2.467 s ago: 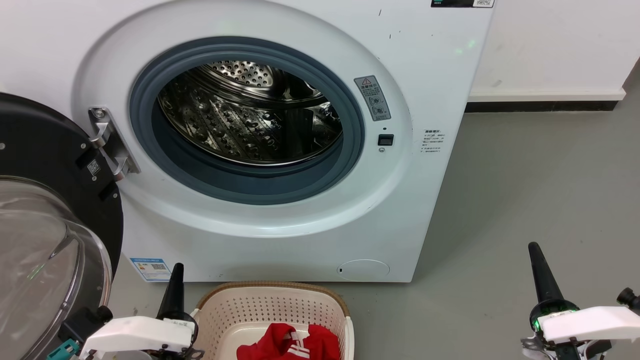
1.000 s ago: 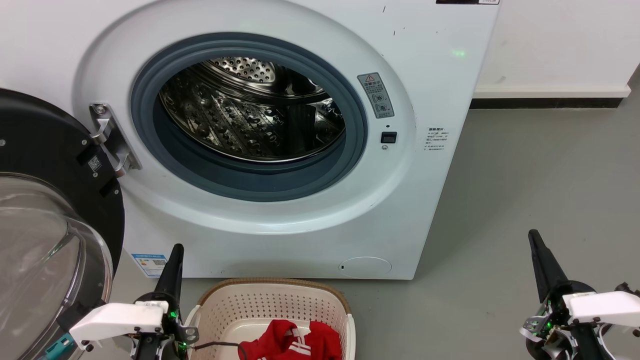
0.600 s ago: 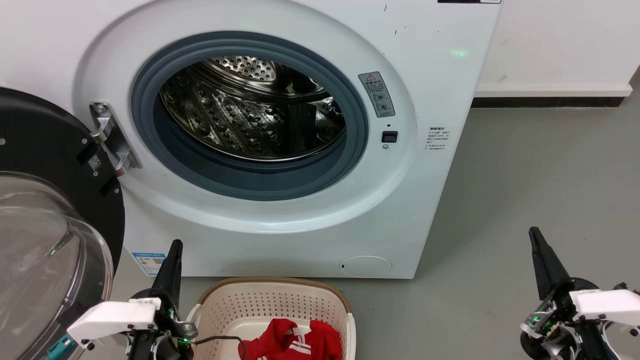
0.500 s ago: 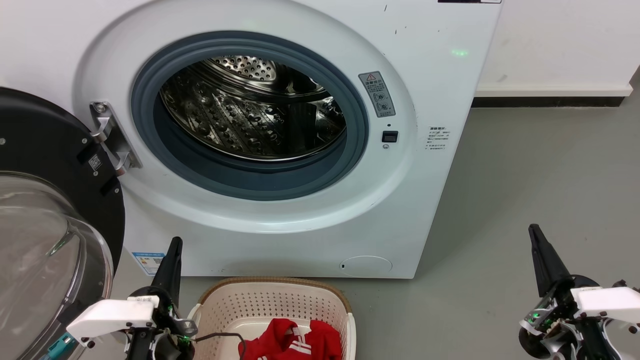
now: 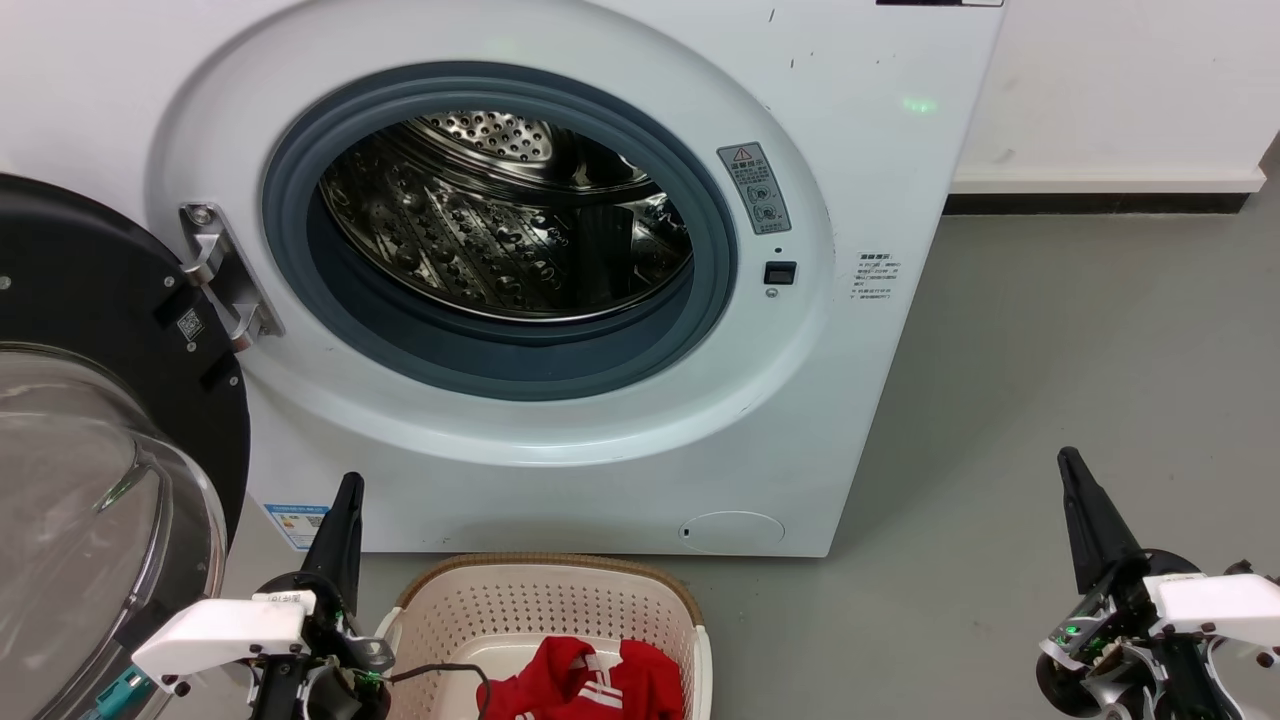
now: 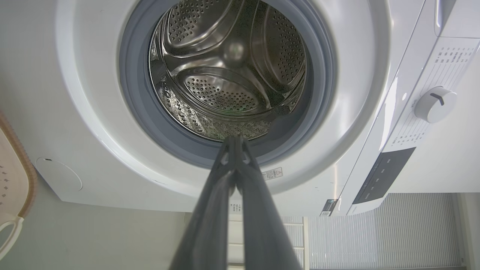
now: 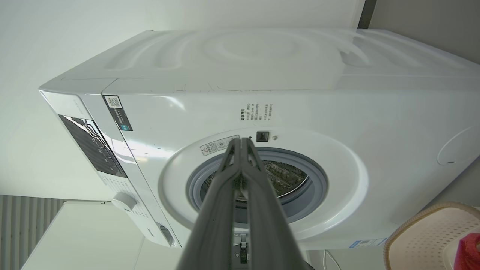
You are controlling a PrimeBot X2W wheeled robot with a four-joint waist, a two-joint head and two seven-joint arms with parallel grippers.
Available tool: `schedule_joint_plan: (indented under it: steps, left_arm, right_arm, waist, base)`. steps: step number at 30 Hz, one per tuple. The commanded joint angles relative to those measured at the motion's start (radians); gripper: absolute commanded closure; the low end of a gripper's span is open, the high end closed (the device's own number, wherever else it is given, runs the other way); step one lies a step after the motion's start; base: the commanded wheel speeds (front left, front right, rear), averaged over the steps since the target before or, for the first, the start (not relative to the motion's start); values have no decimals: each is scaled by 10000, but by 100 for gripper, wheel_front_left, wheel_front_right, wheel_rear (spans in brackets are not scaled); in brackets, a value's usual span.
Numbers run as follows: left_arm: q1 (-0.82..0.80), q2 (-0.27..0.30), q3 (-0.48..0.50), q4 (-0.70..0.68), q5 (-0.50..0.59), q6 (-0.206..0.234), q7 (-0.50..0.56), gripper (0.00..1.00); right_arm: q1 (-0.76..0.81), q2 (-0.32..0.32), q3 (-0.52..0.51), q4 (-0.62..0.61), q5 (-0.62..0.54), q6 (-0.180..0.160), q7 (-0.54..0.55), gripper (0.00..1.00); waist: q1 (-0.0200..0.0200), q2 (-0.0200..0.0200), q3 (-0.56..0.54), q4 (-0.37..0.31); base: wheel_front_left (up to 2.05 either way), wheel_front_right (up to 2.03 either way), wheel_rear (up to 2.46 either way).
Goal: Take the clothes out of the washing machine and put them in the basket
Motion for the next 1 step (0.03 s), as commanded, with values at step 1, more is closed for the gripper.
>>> schedule_joint_plan:
  steps: [1]
  left_arm:
    - [-65,12,4,8,49,-24,18,100]
  right_arm:
    - [-99,31,-13,16,-33,-3,20,100]
  waist:
    - [0,0,-1,0]
  base:
    - [0,0,0]
